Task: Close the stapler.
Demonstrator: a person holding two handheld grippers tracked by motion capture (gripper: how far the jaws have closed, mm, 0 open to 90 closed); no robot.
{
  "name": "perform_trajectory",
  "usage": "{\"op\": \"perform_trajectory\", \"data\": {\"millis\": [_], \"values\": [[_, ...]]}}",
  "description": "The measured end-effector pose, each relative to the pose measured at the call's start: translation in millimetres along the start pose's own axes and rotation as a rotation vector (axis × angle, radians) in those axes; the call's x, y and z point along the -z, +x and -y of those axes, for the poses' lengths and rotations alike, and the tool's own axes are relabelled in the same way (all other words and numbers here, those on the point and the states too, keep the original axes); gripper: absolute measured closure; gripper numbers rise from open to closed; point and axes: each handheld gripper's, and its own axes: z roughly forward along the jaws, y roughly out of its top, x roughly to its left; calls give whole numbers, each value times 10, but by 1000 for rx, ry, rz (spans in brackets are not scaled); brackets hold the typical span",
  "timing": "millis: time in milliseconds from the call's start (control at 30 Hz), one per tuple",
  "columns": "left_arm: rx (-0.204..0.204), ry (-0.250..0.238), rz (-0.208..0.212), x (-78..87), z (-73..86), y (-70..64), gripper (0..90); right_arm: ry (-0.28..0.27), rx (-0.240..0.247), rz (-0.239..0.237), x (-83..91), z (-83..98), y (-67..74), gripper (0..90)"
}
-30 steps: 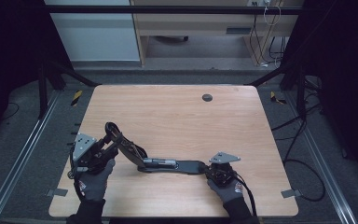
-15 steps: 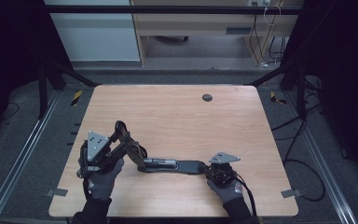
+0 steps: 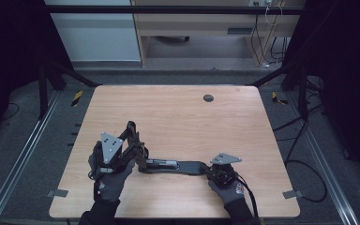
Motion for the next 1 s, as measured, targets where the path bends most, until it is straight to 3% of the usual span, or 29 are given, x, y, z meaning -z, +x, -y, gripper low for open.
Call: {"op": "perform_trajectory", "data": {"millis": [367, 800, 933, 1000], "values": [[-46, -4, -3, -48, -11, -181, 608, -4, 2, -1, -1, 3, -3, 900], [-80, -5, 4, -79, -10, -269, 596, -4, -2, -3, -2, 5, -4, 900], [-107, -1, 14, -106, -9, -348, 587, -6, 1, -1, -3, 5, -3, 900], [-144, 2, 7, -123, -3, -433, 584, -6, 2, -1, -3, 5, -3, 900]]}}
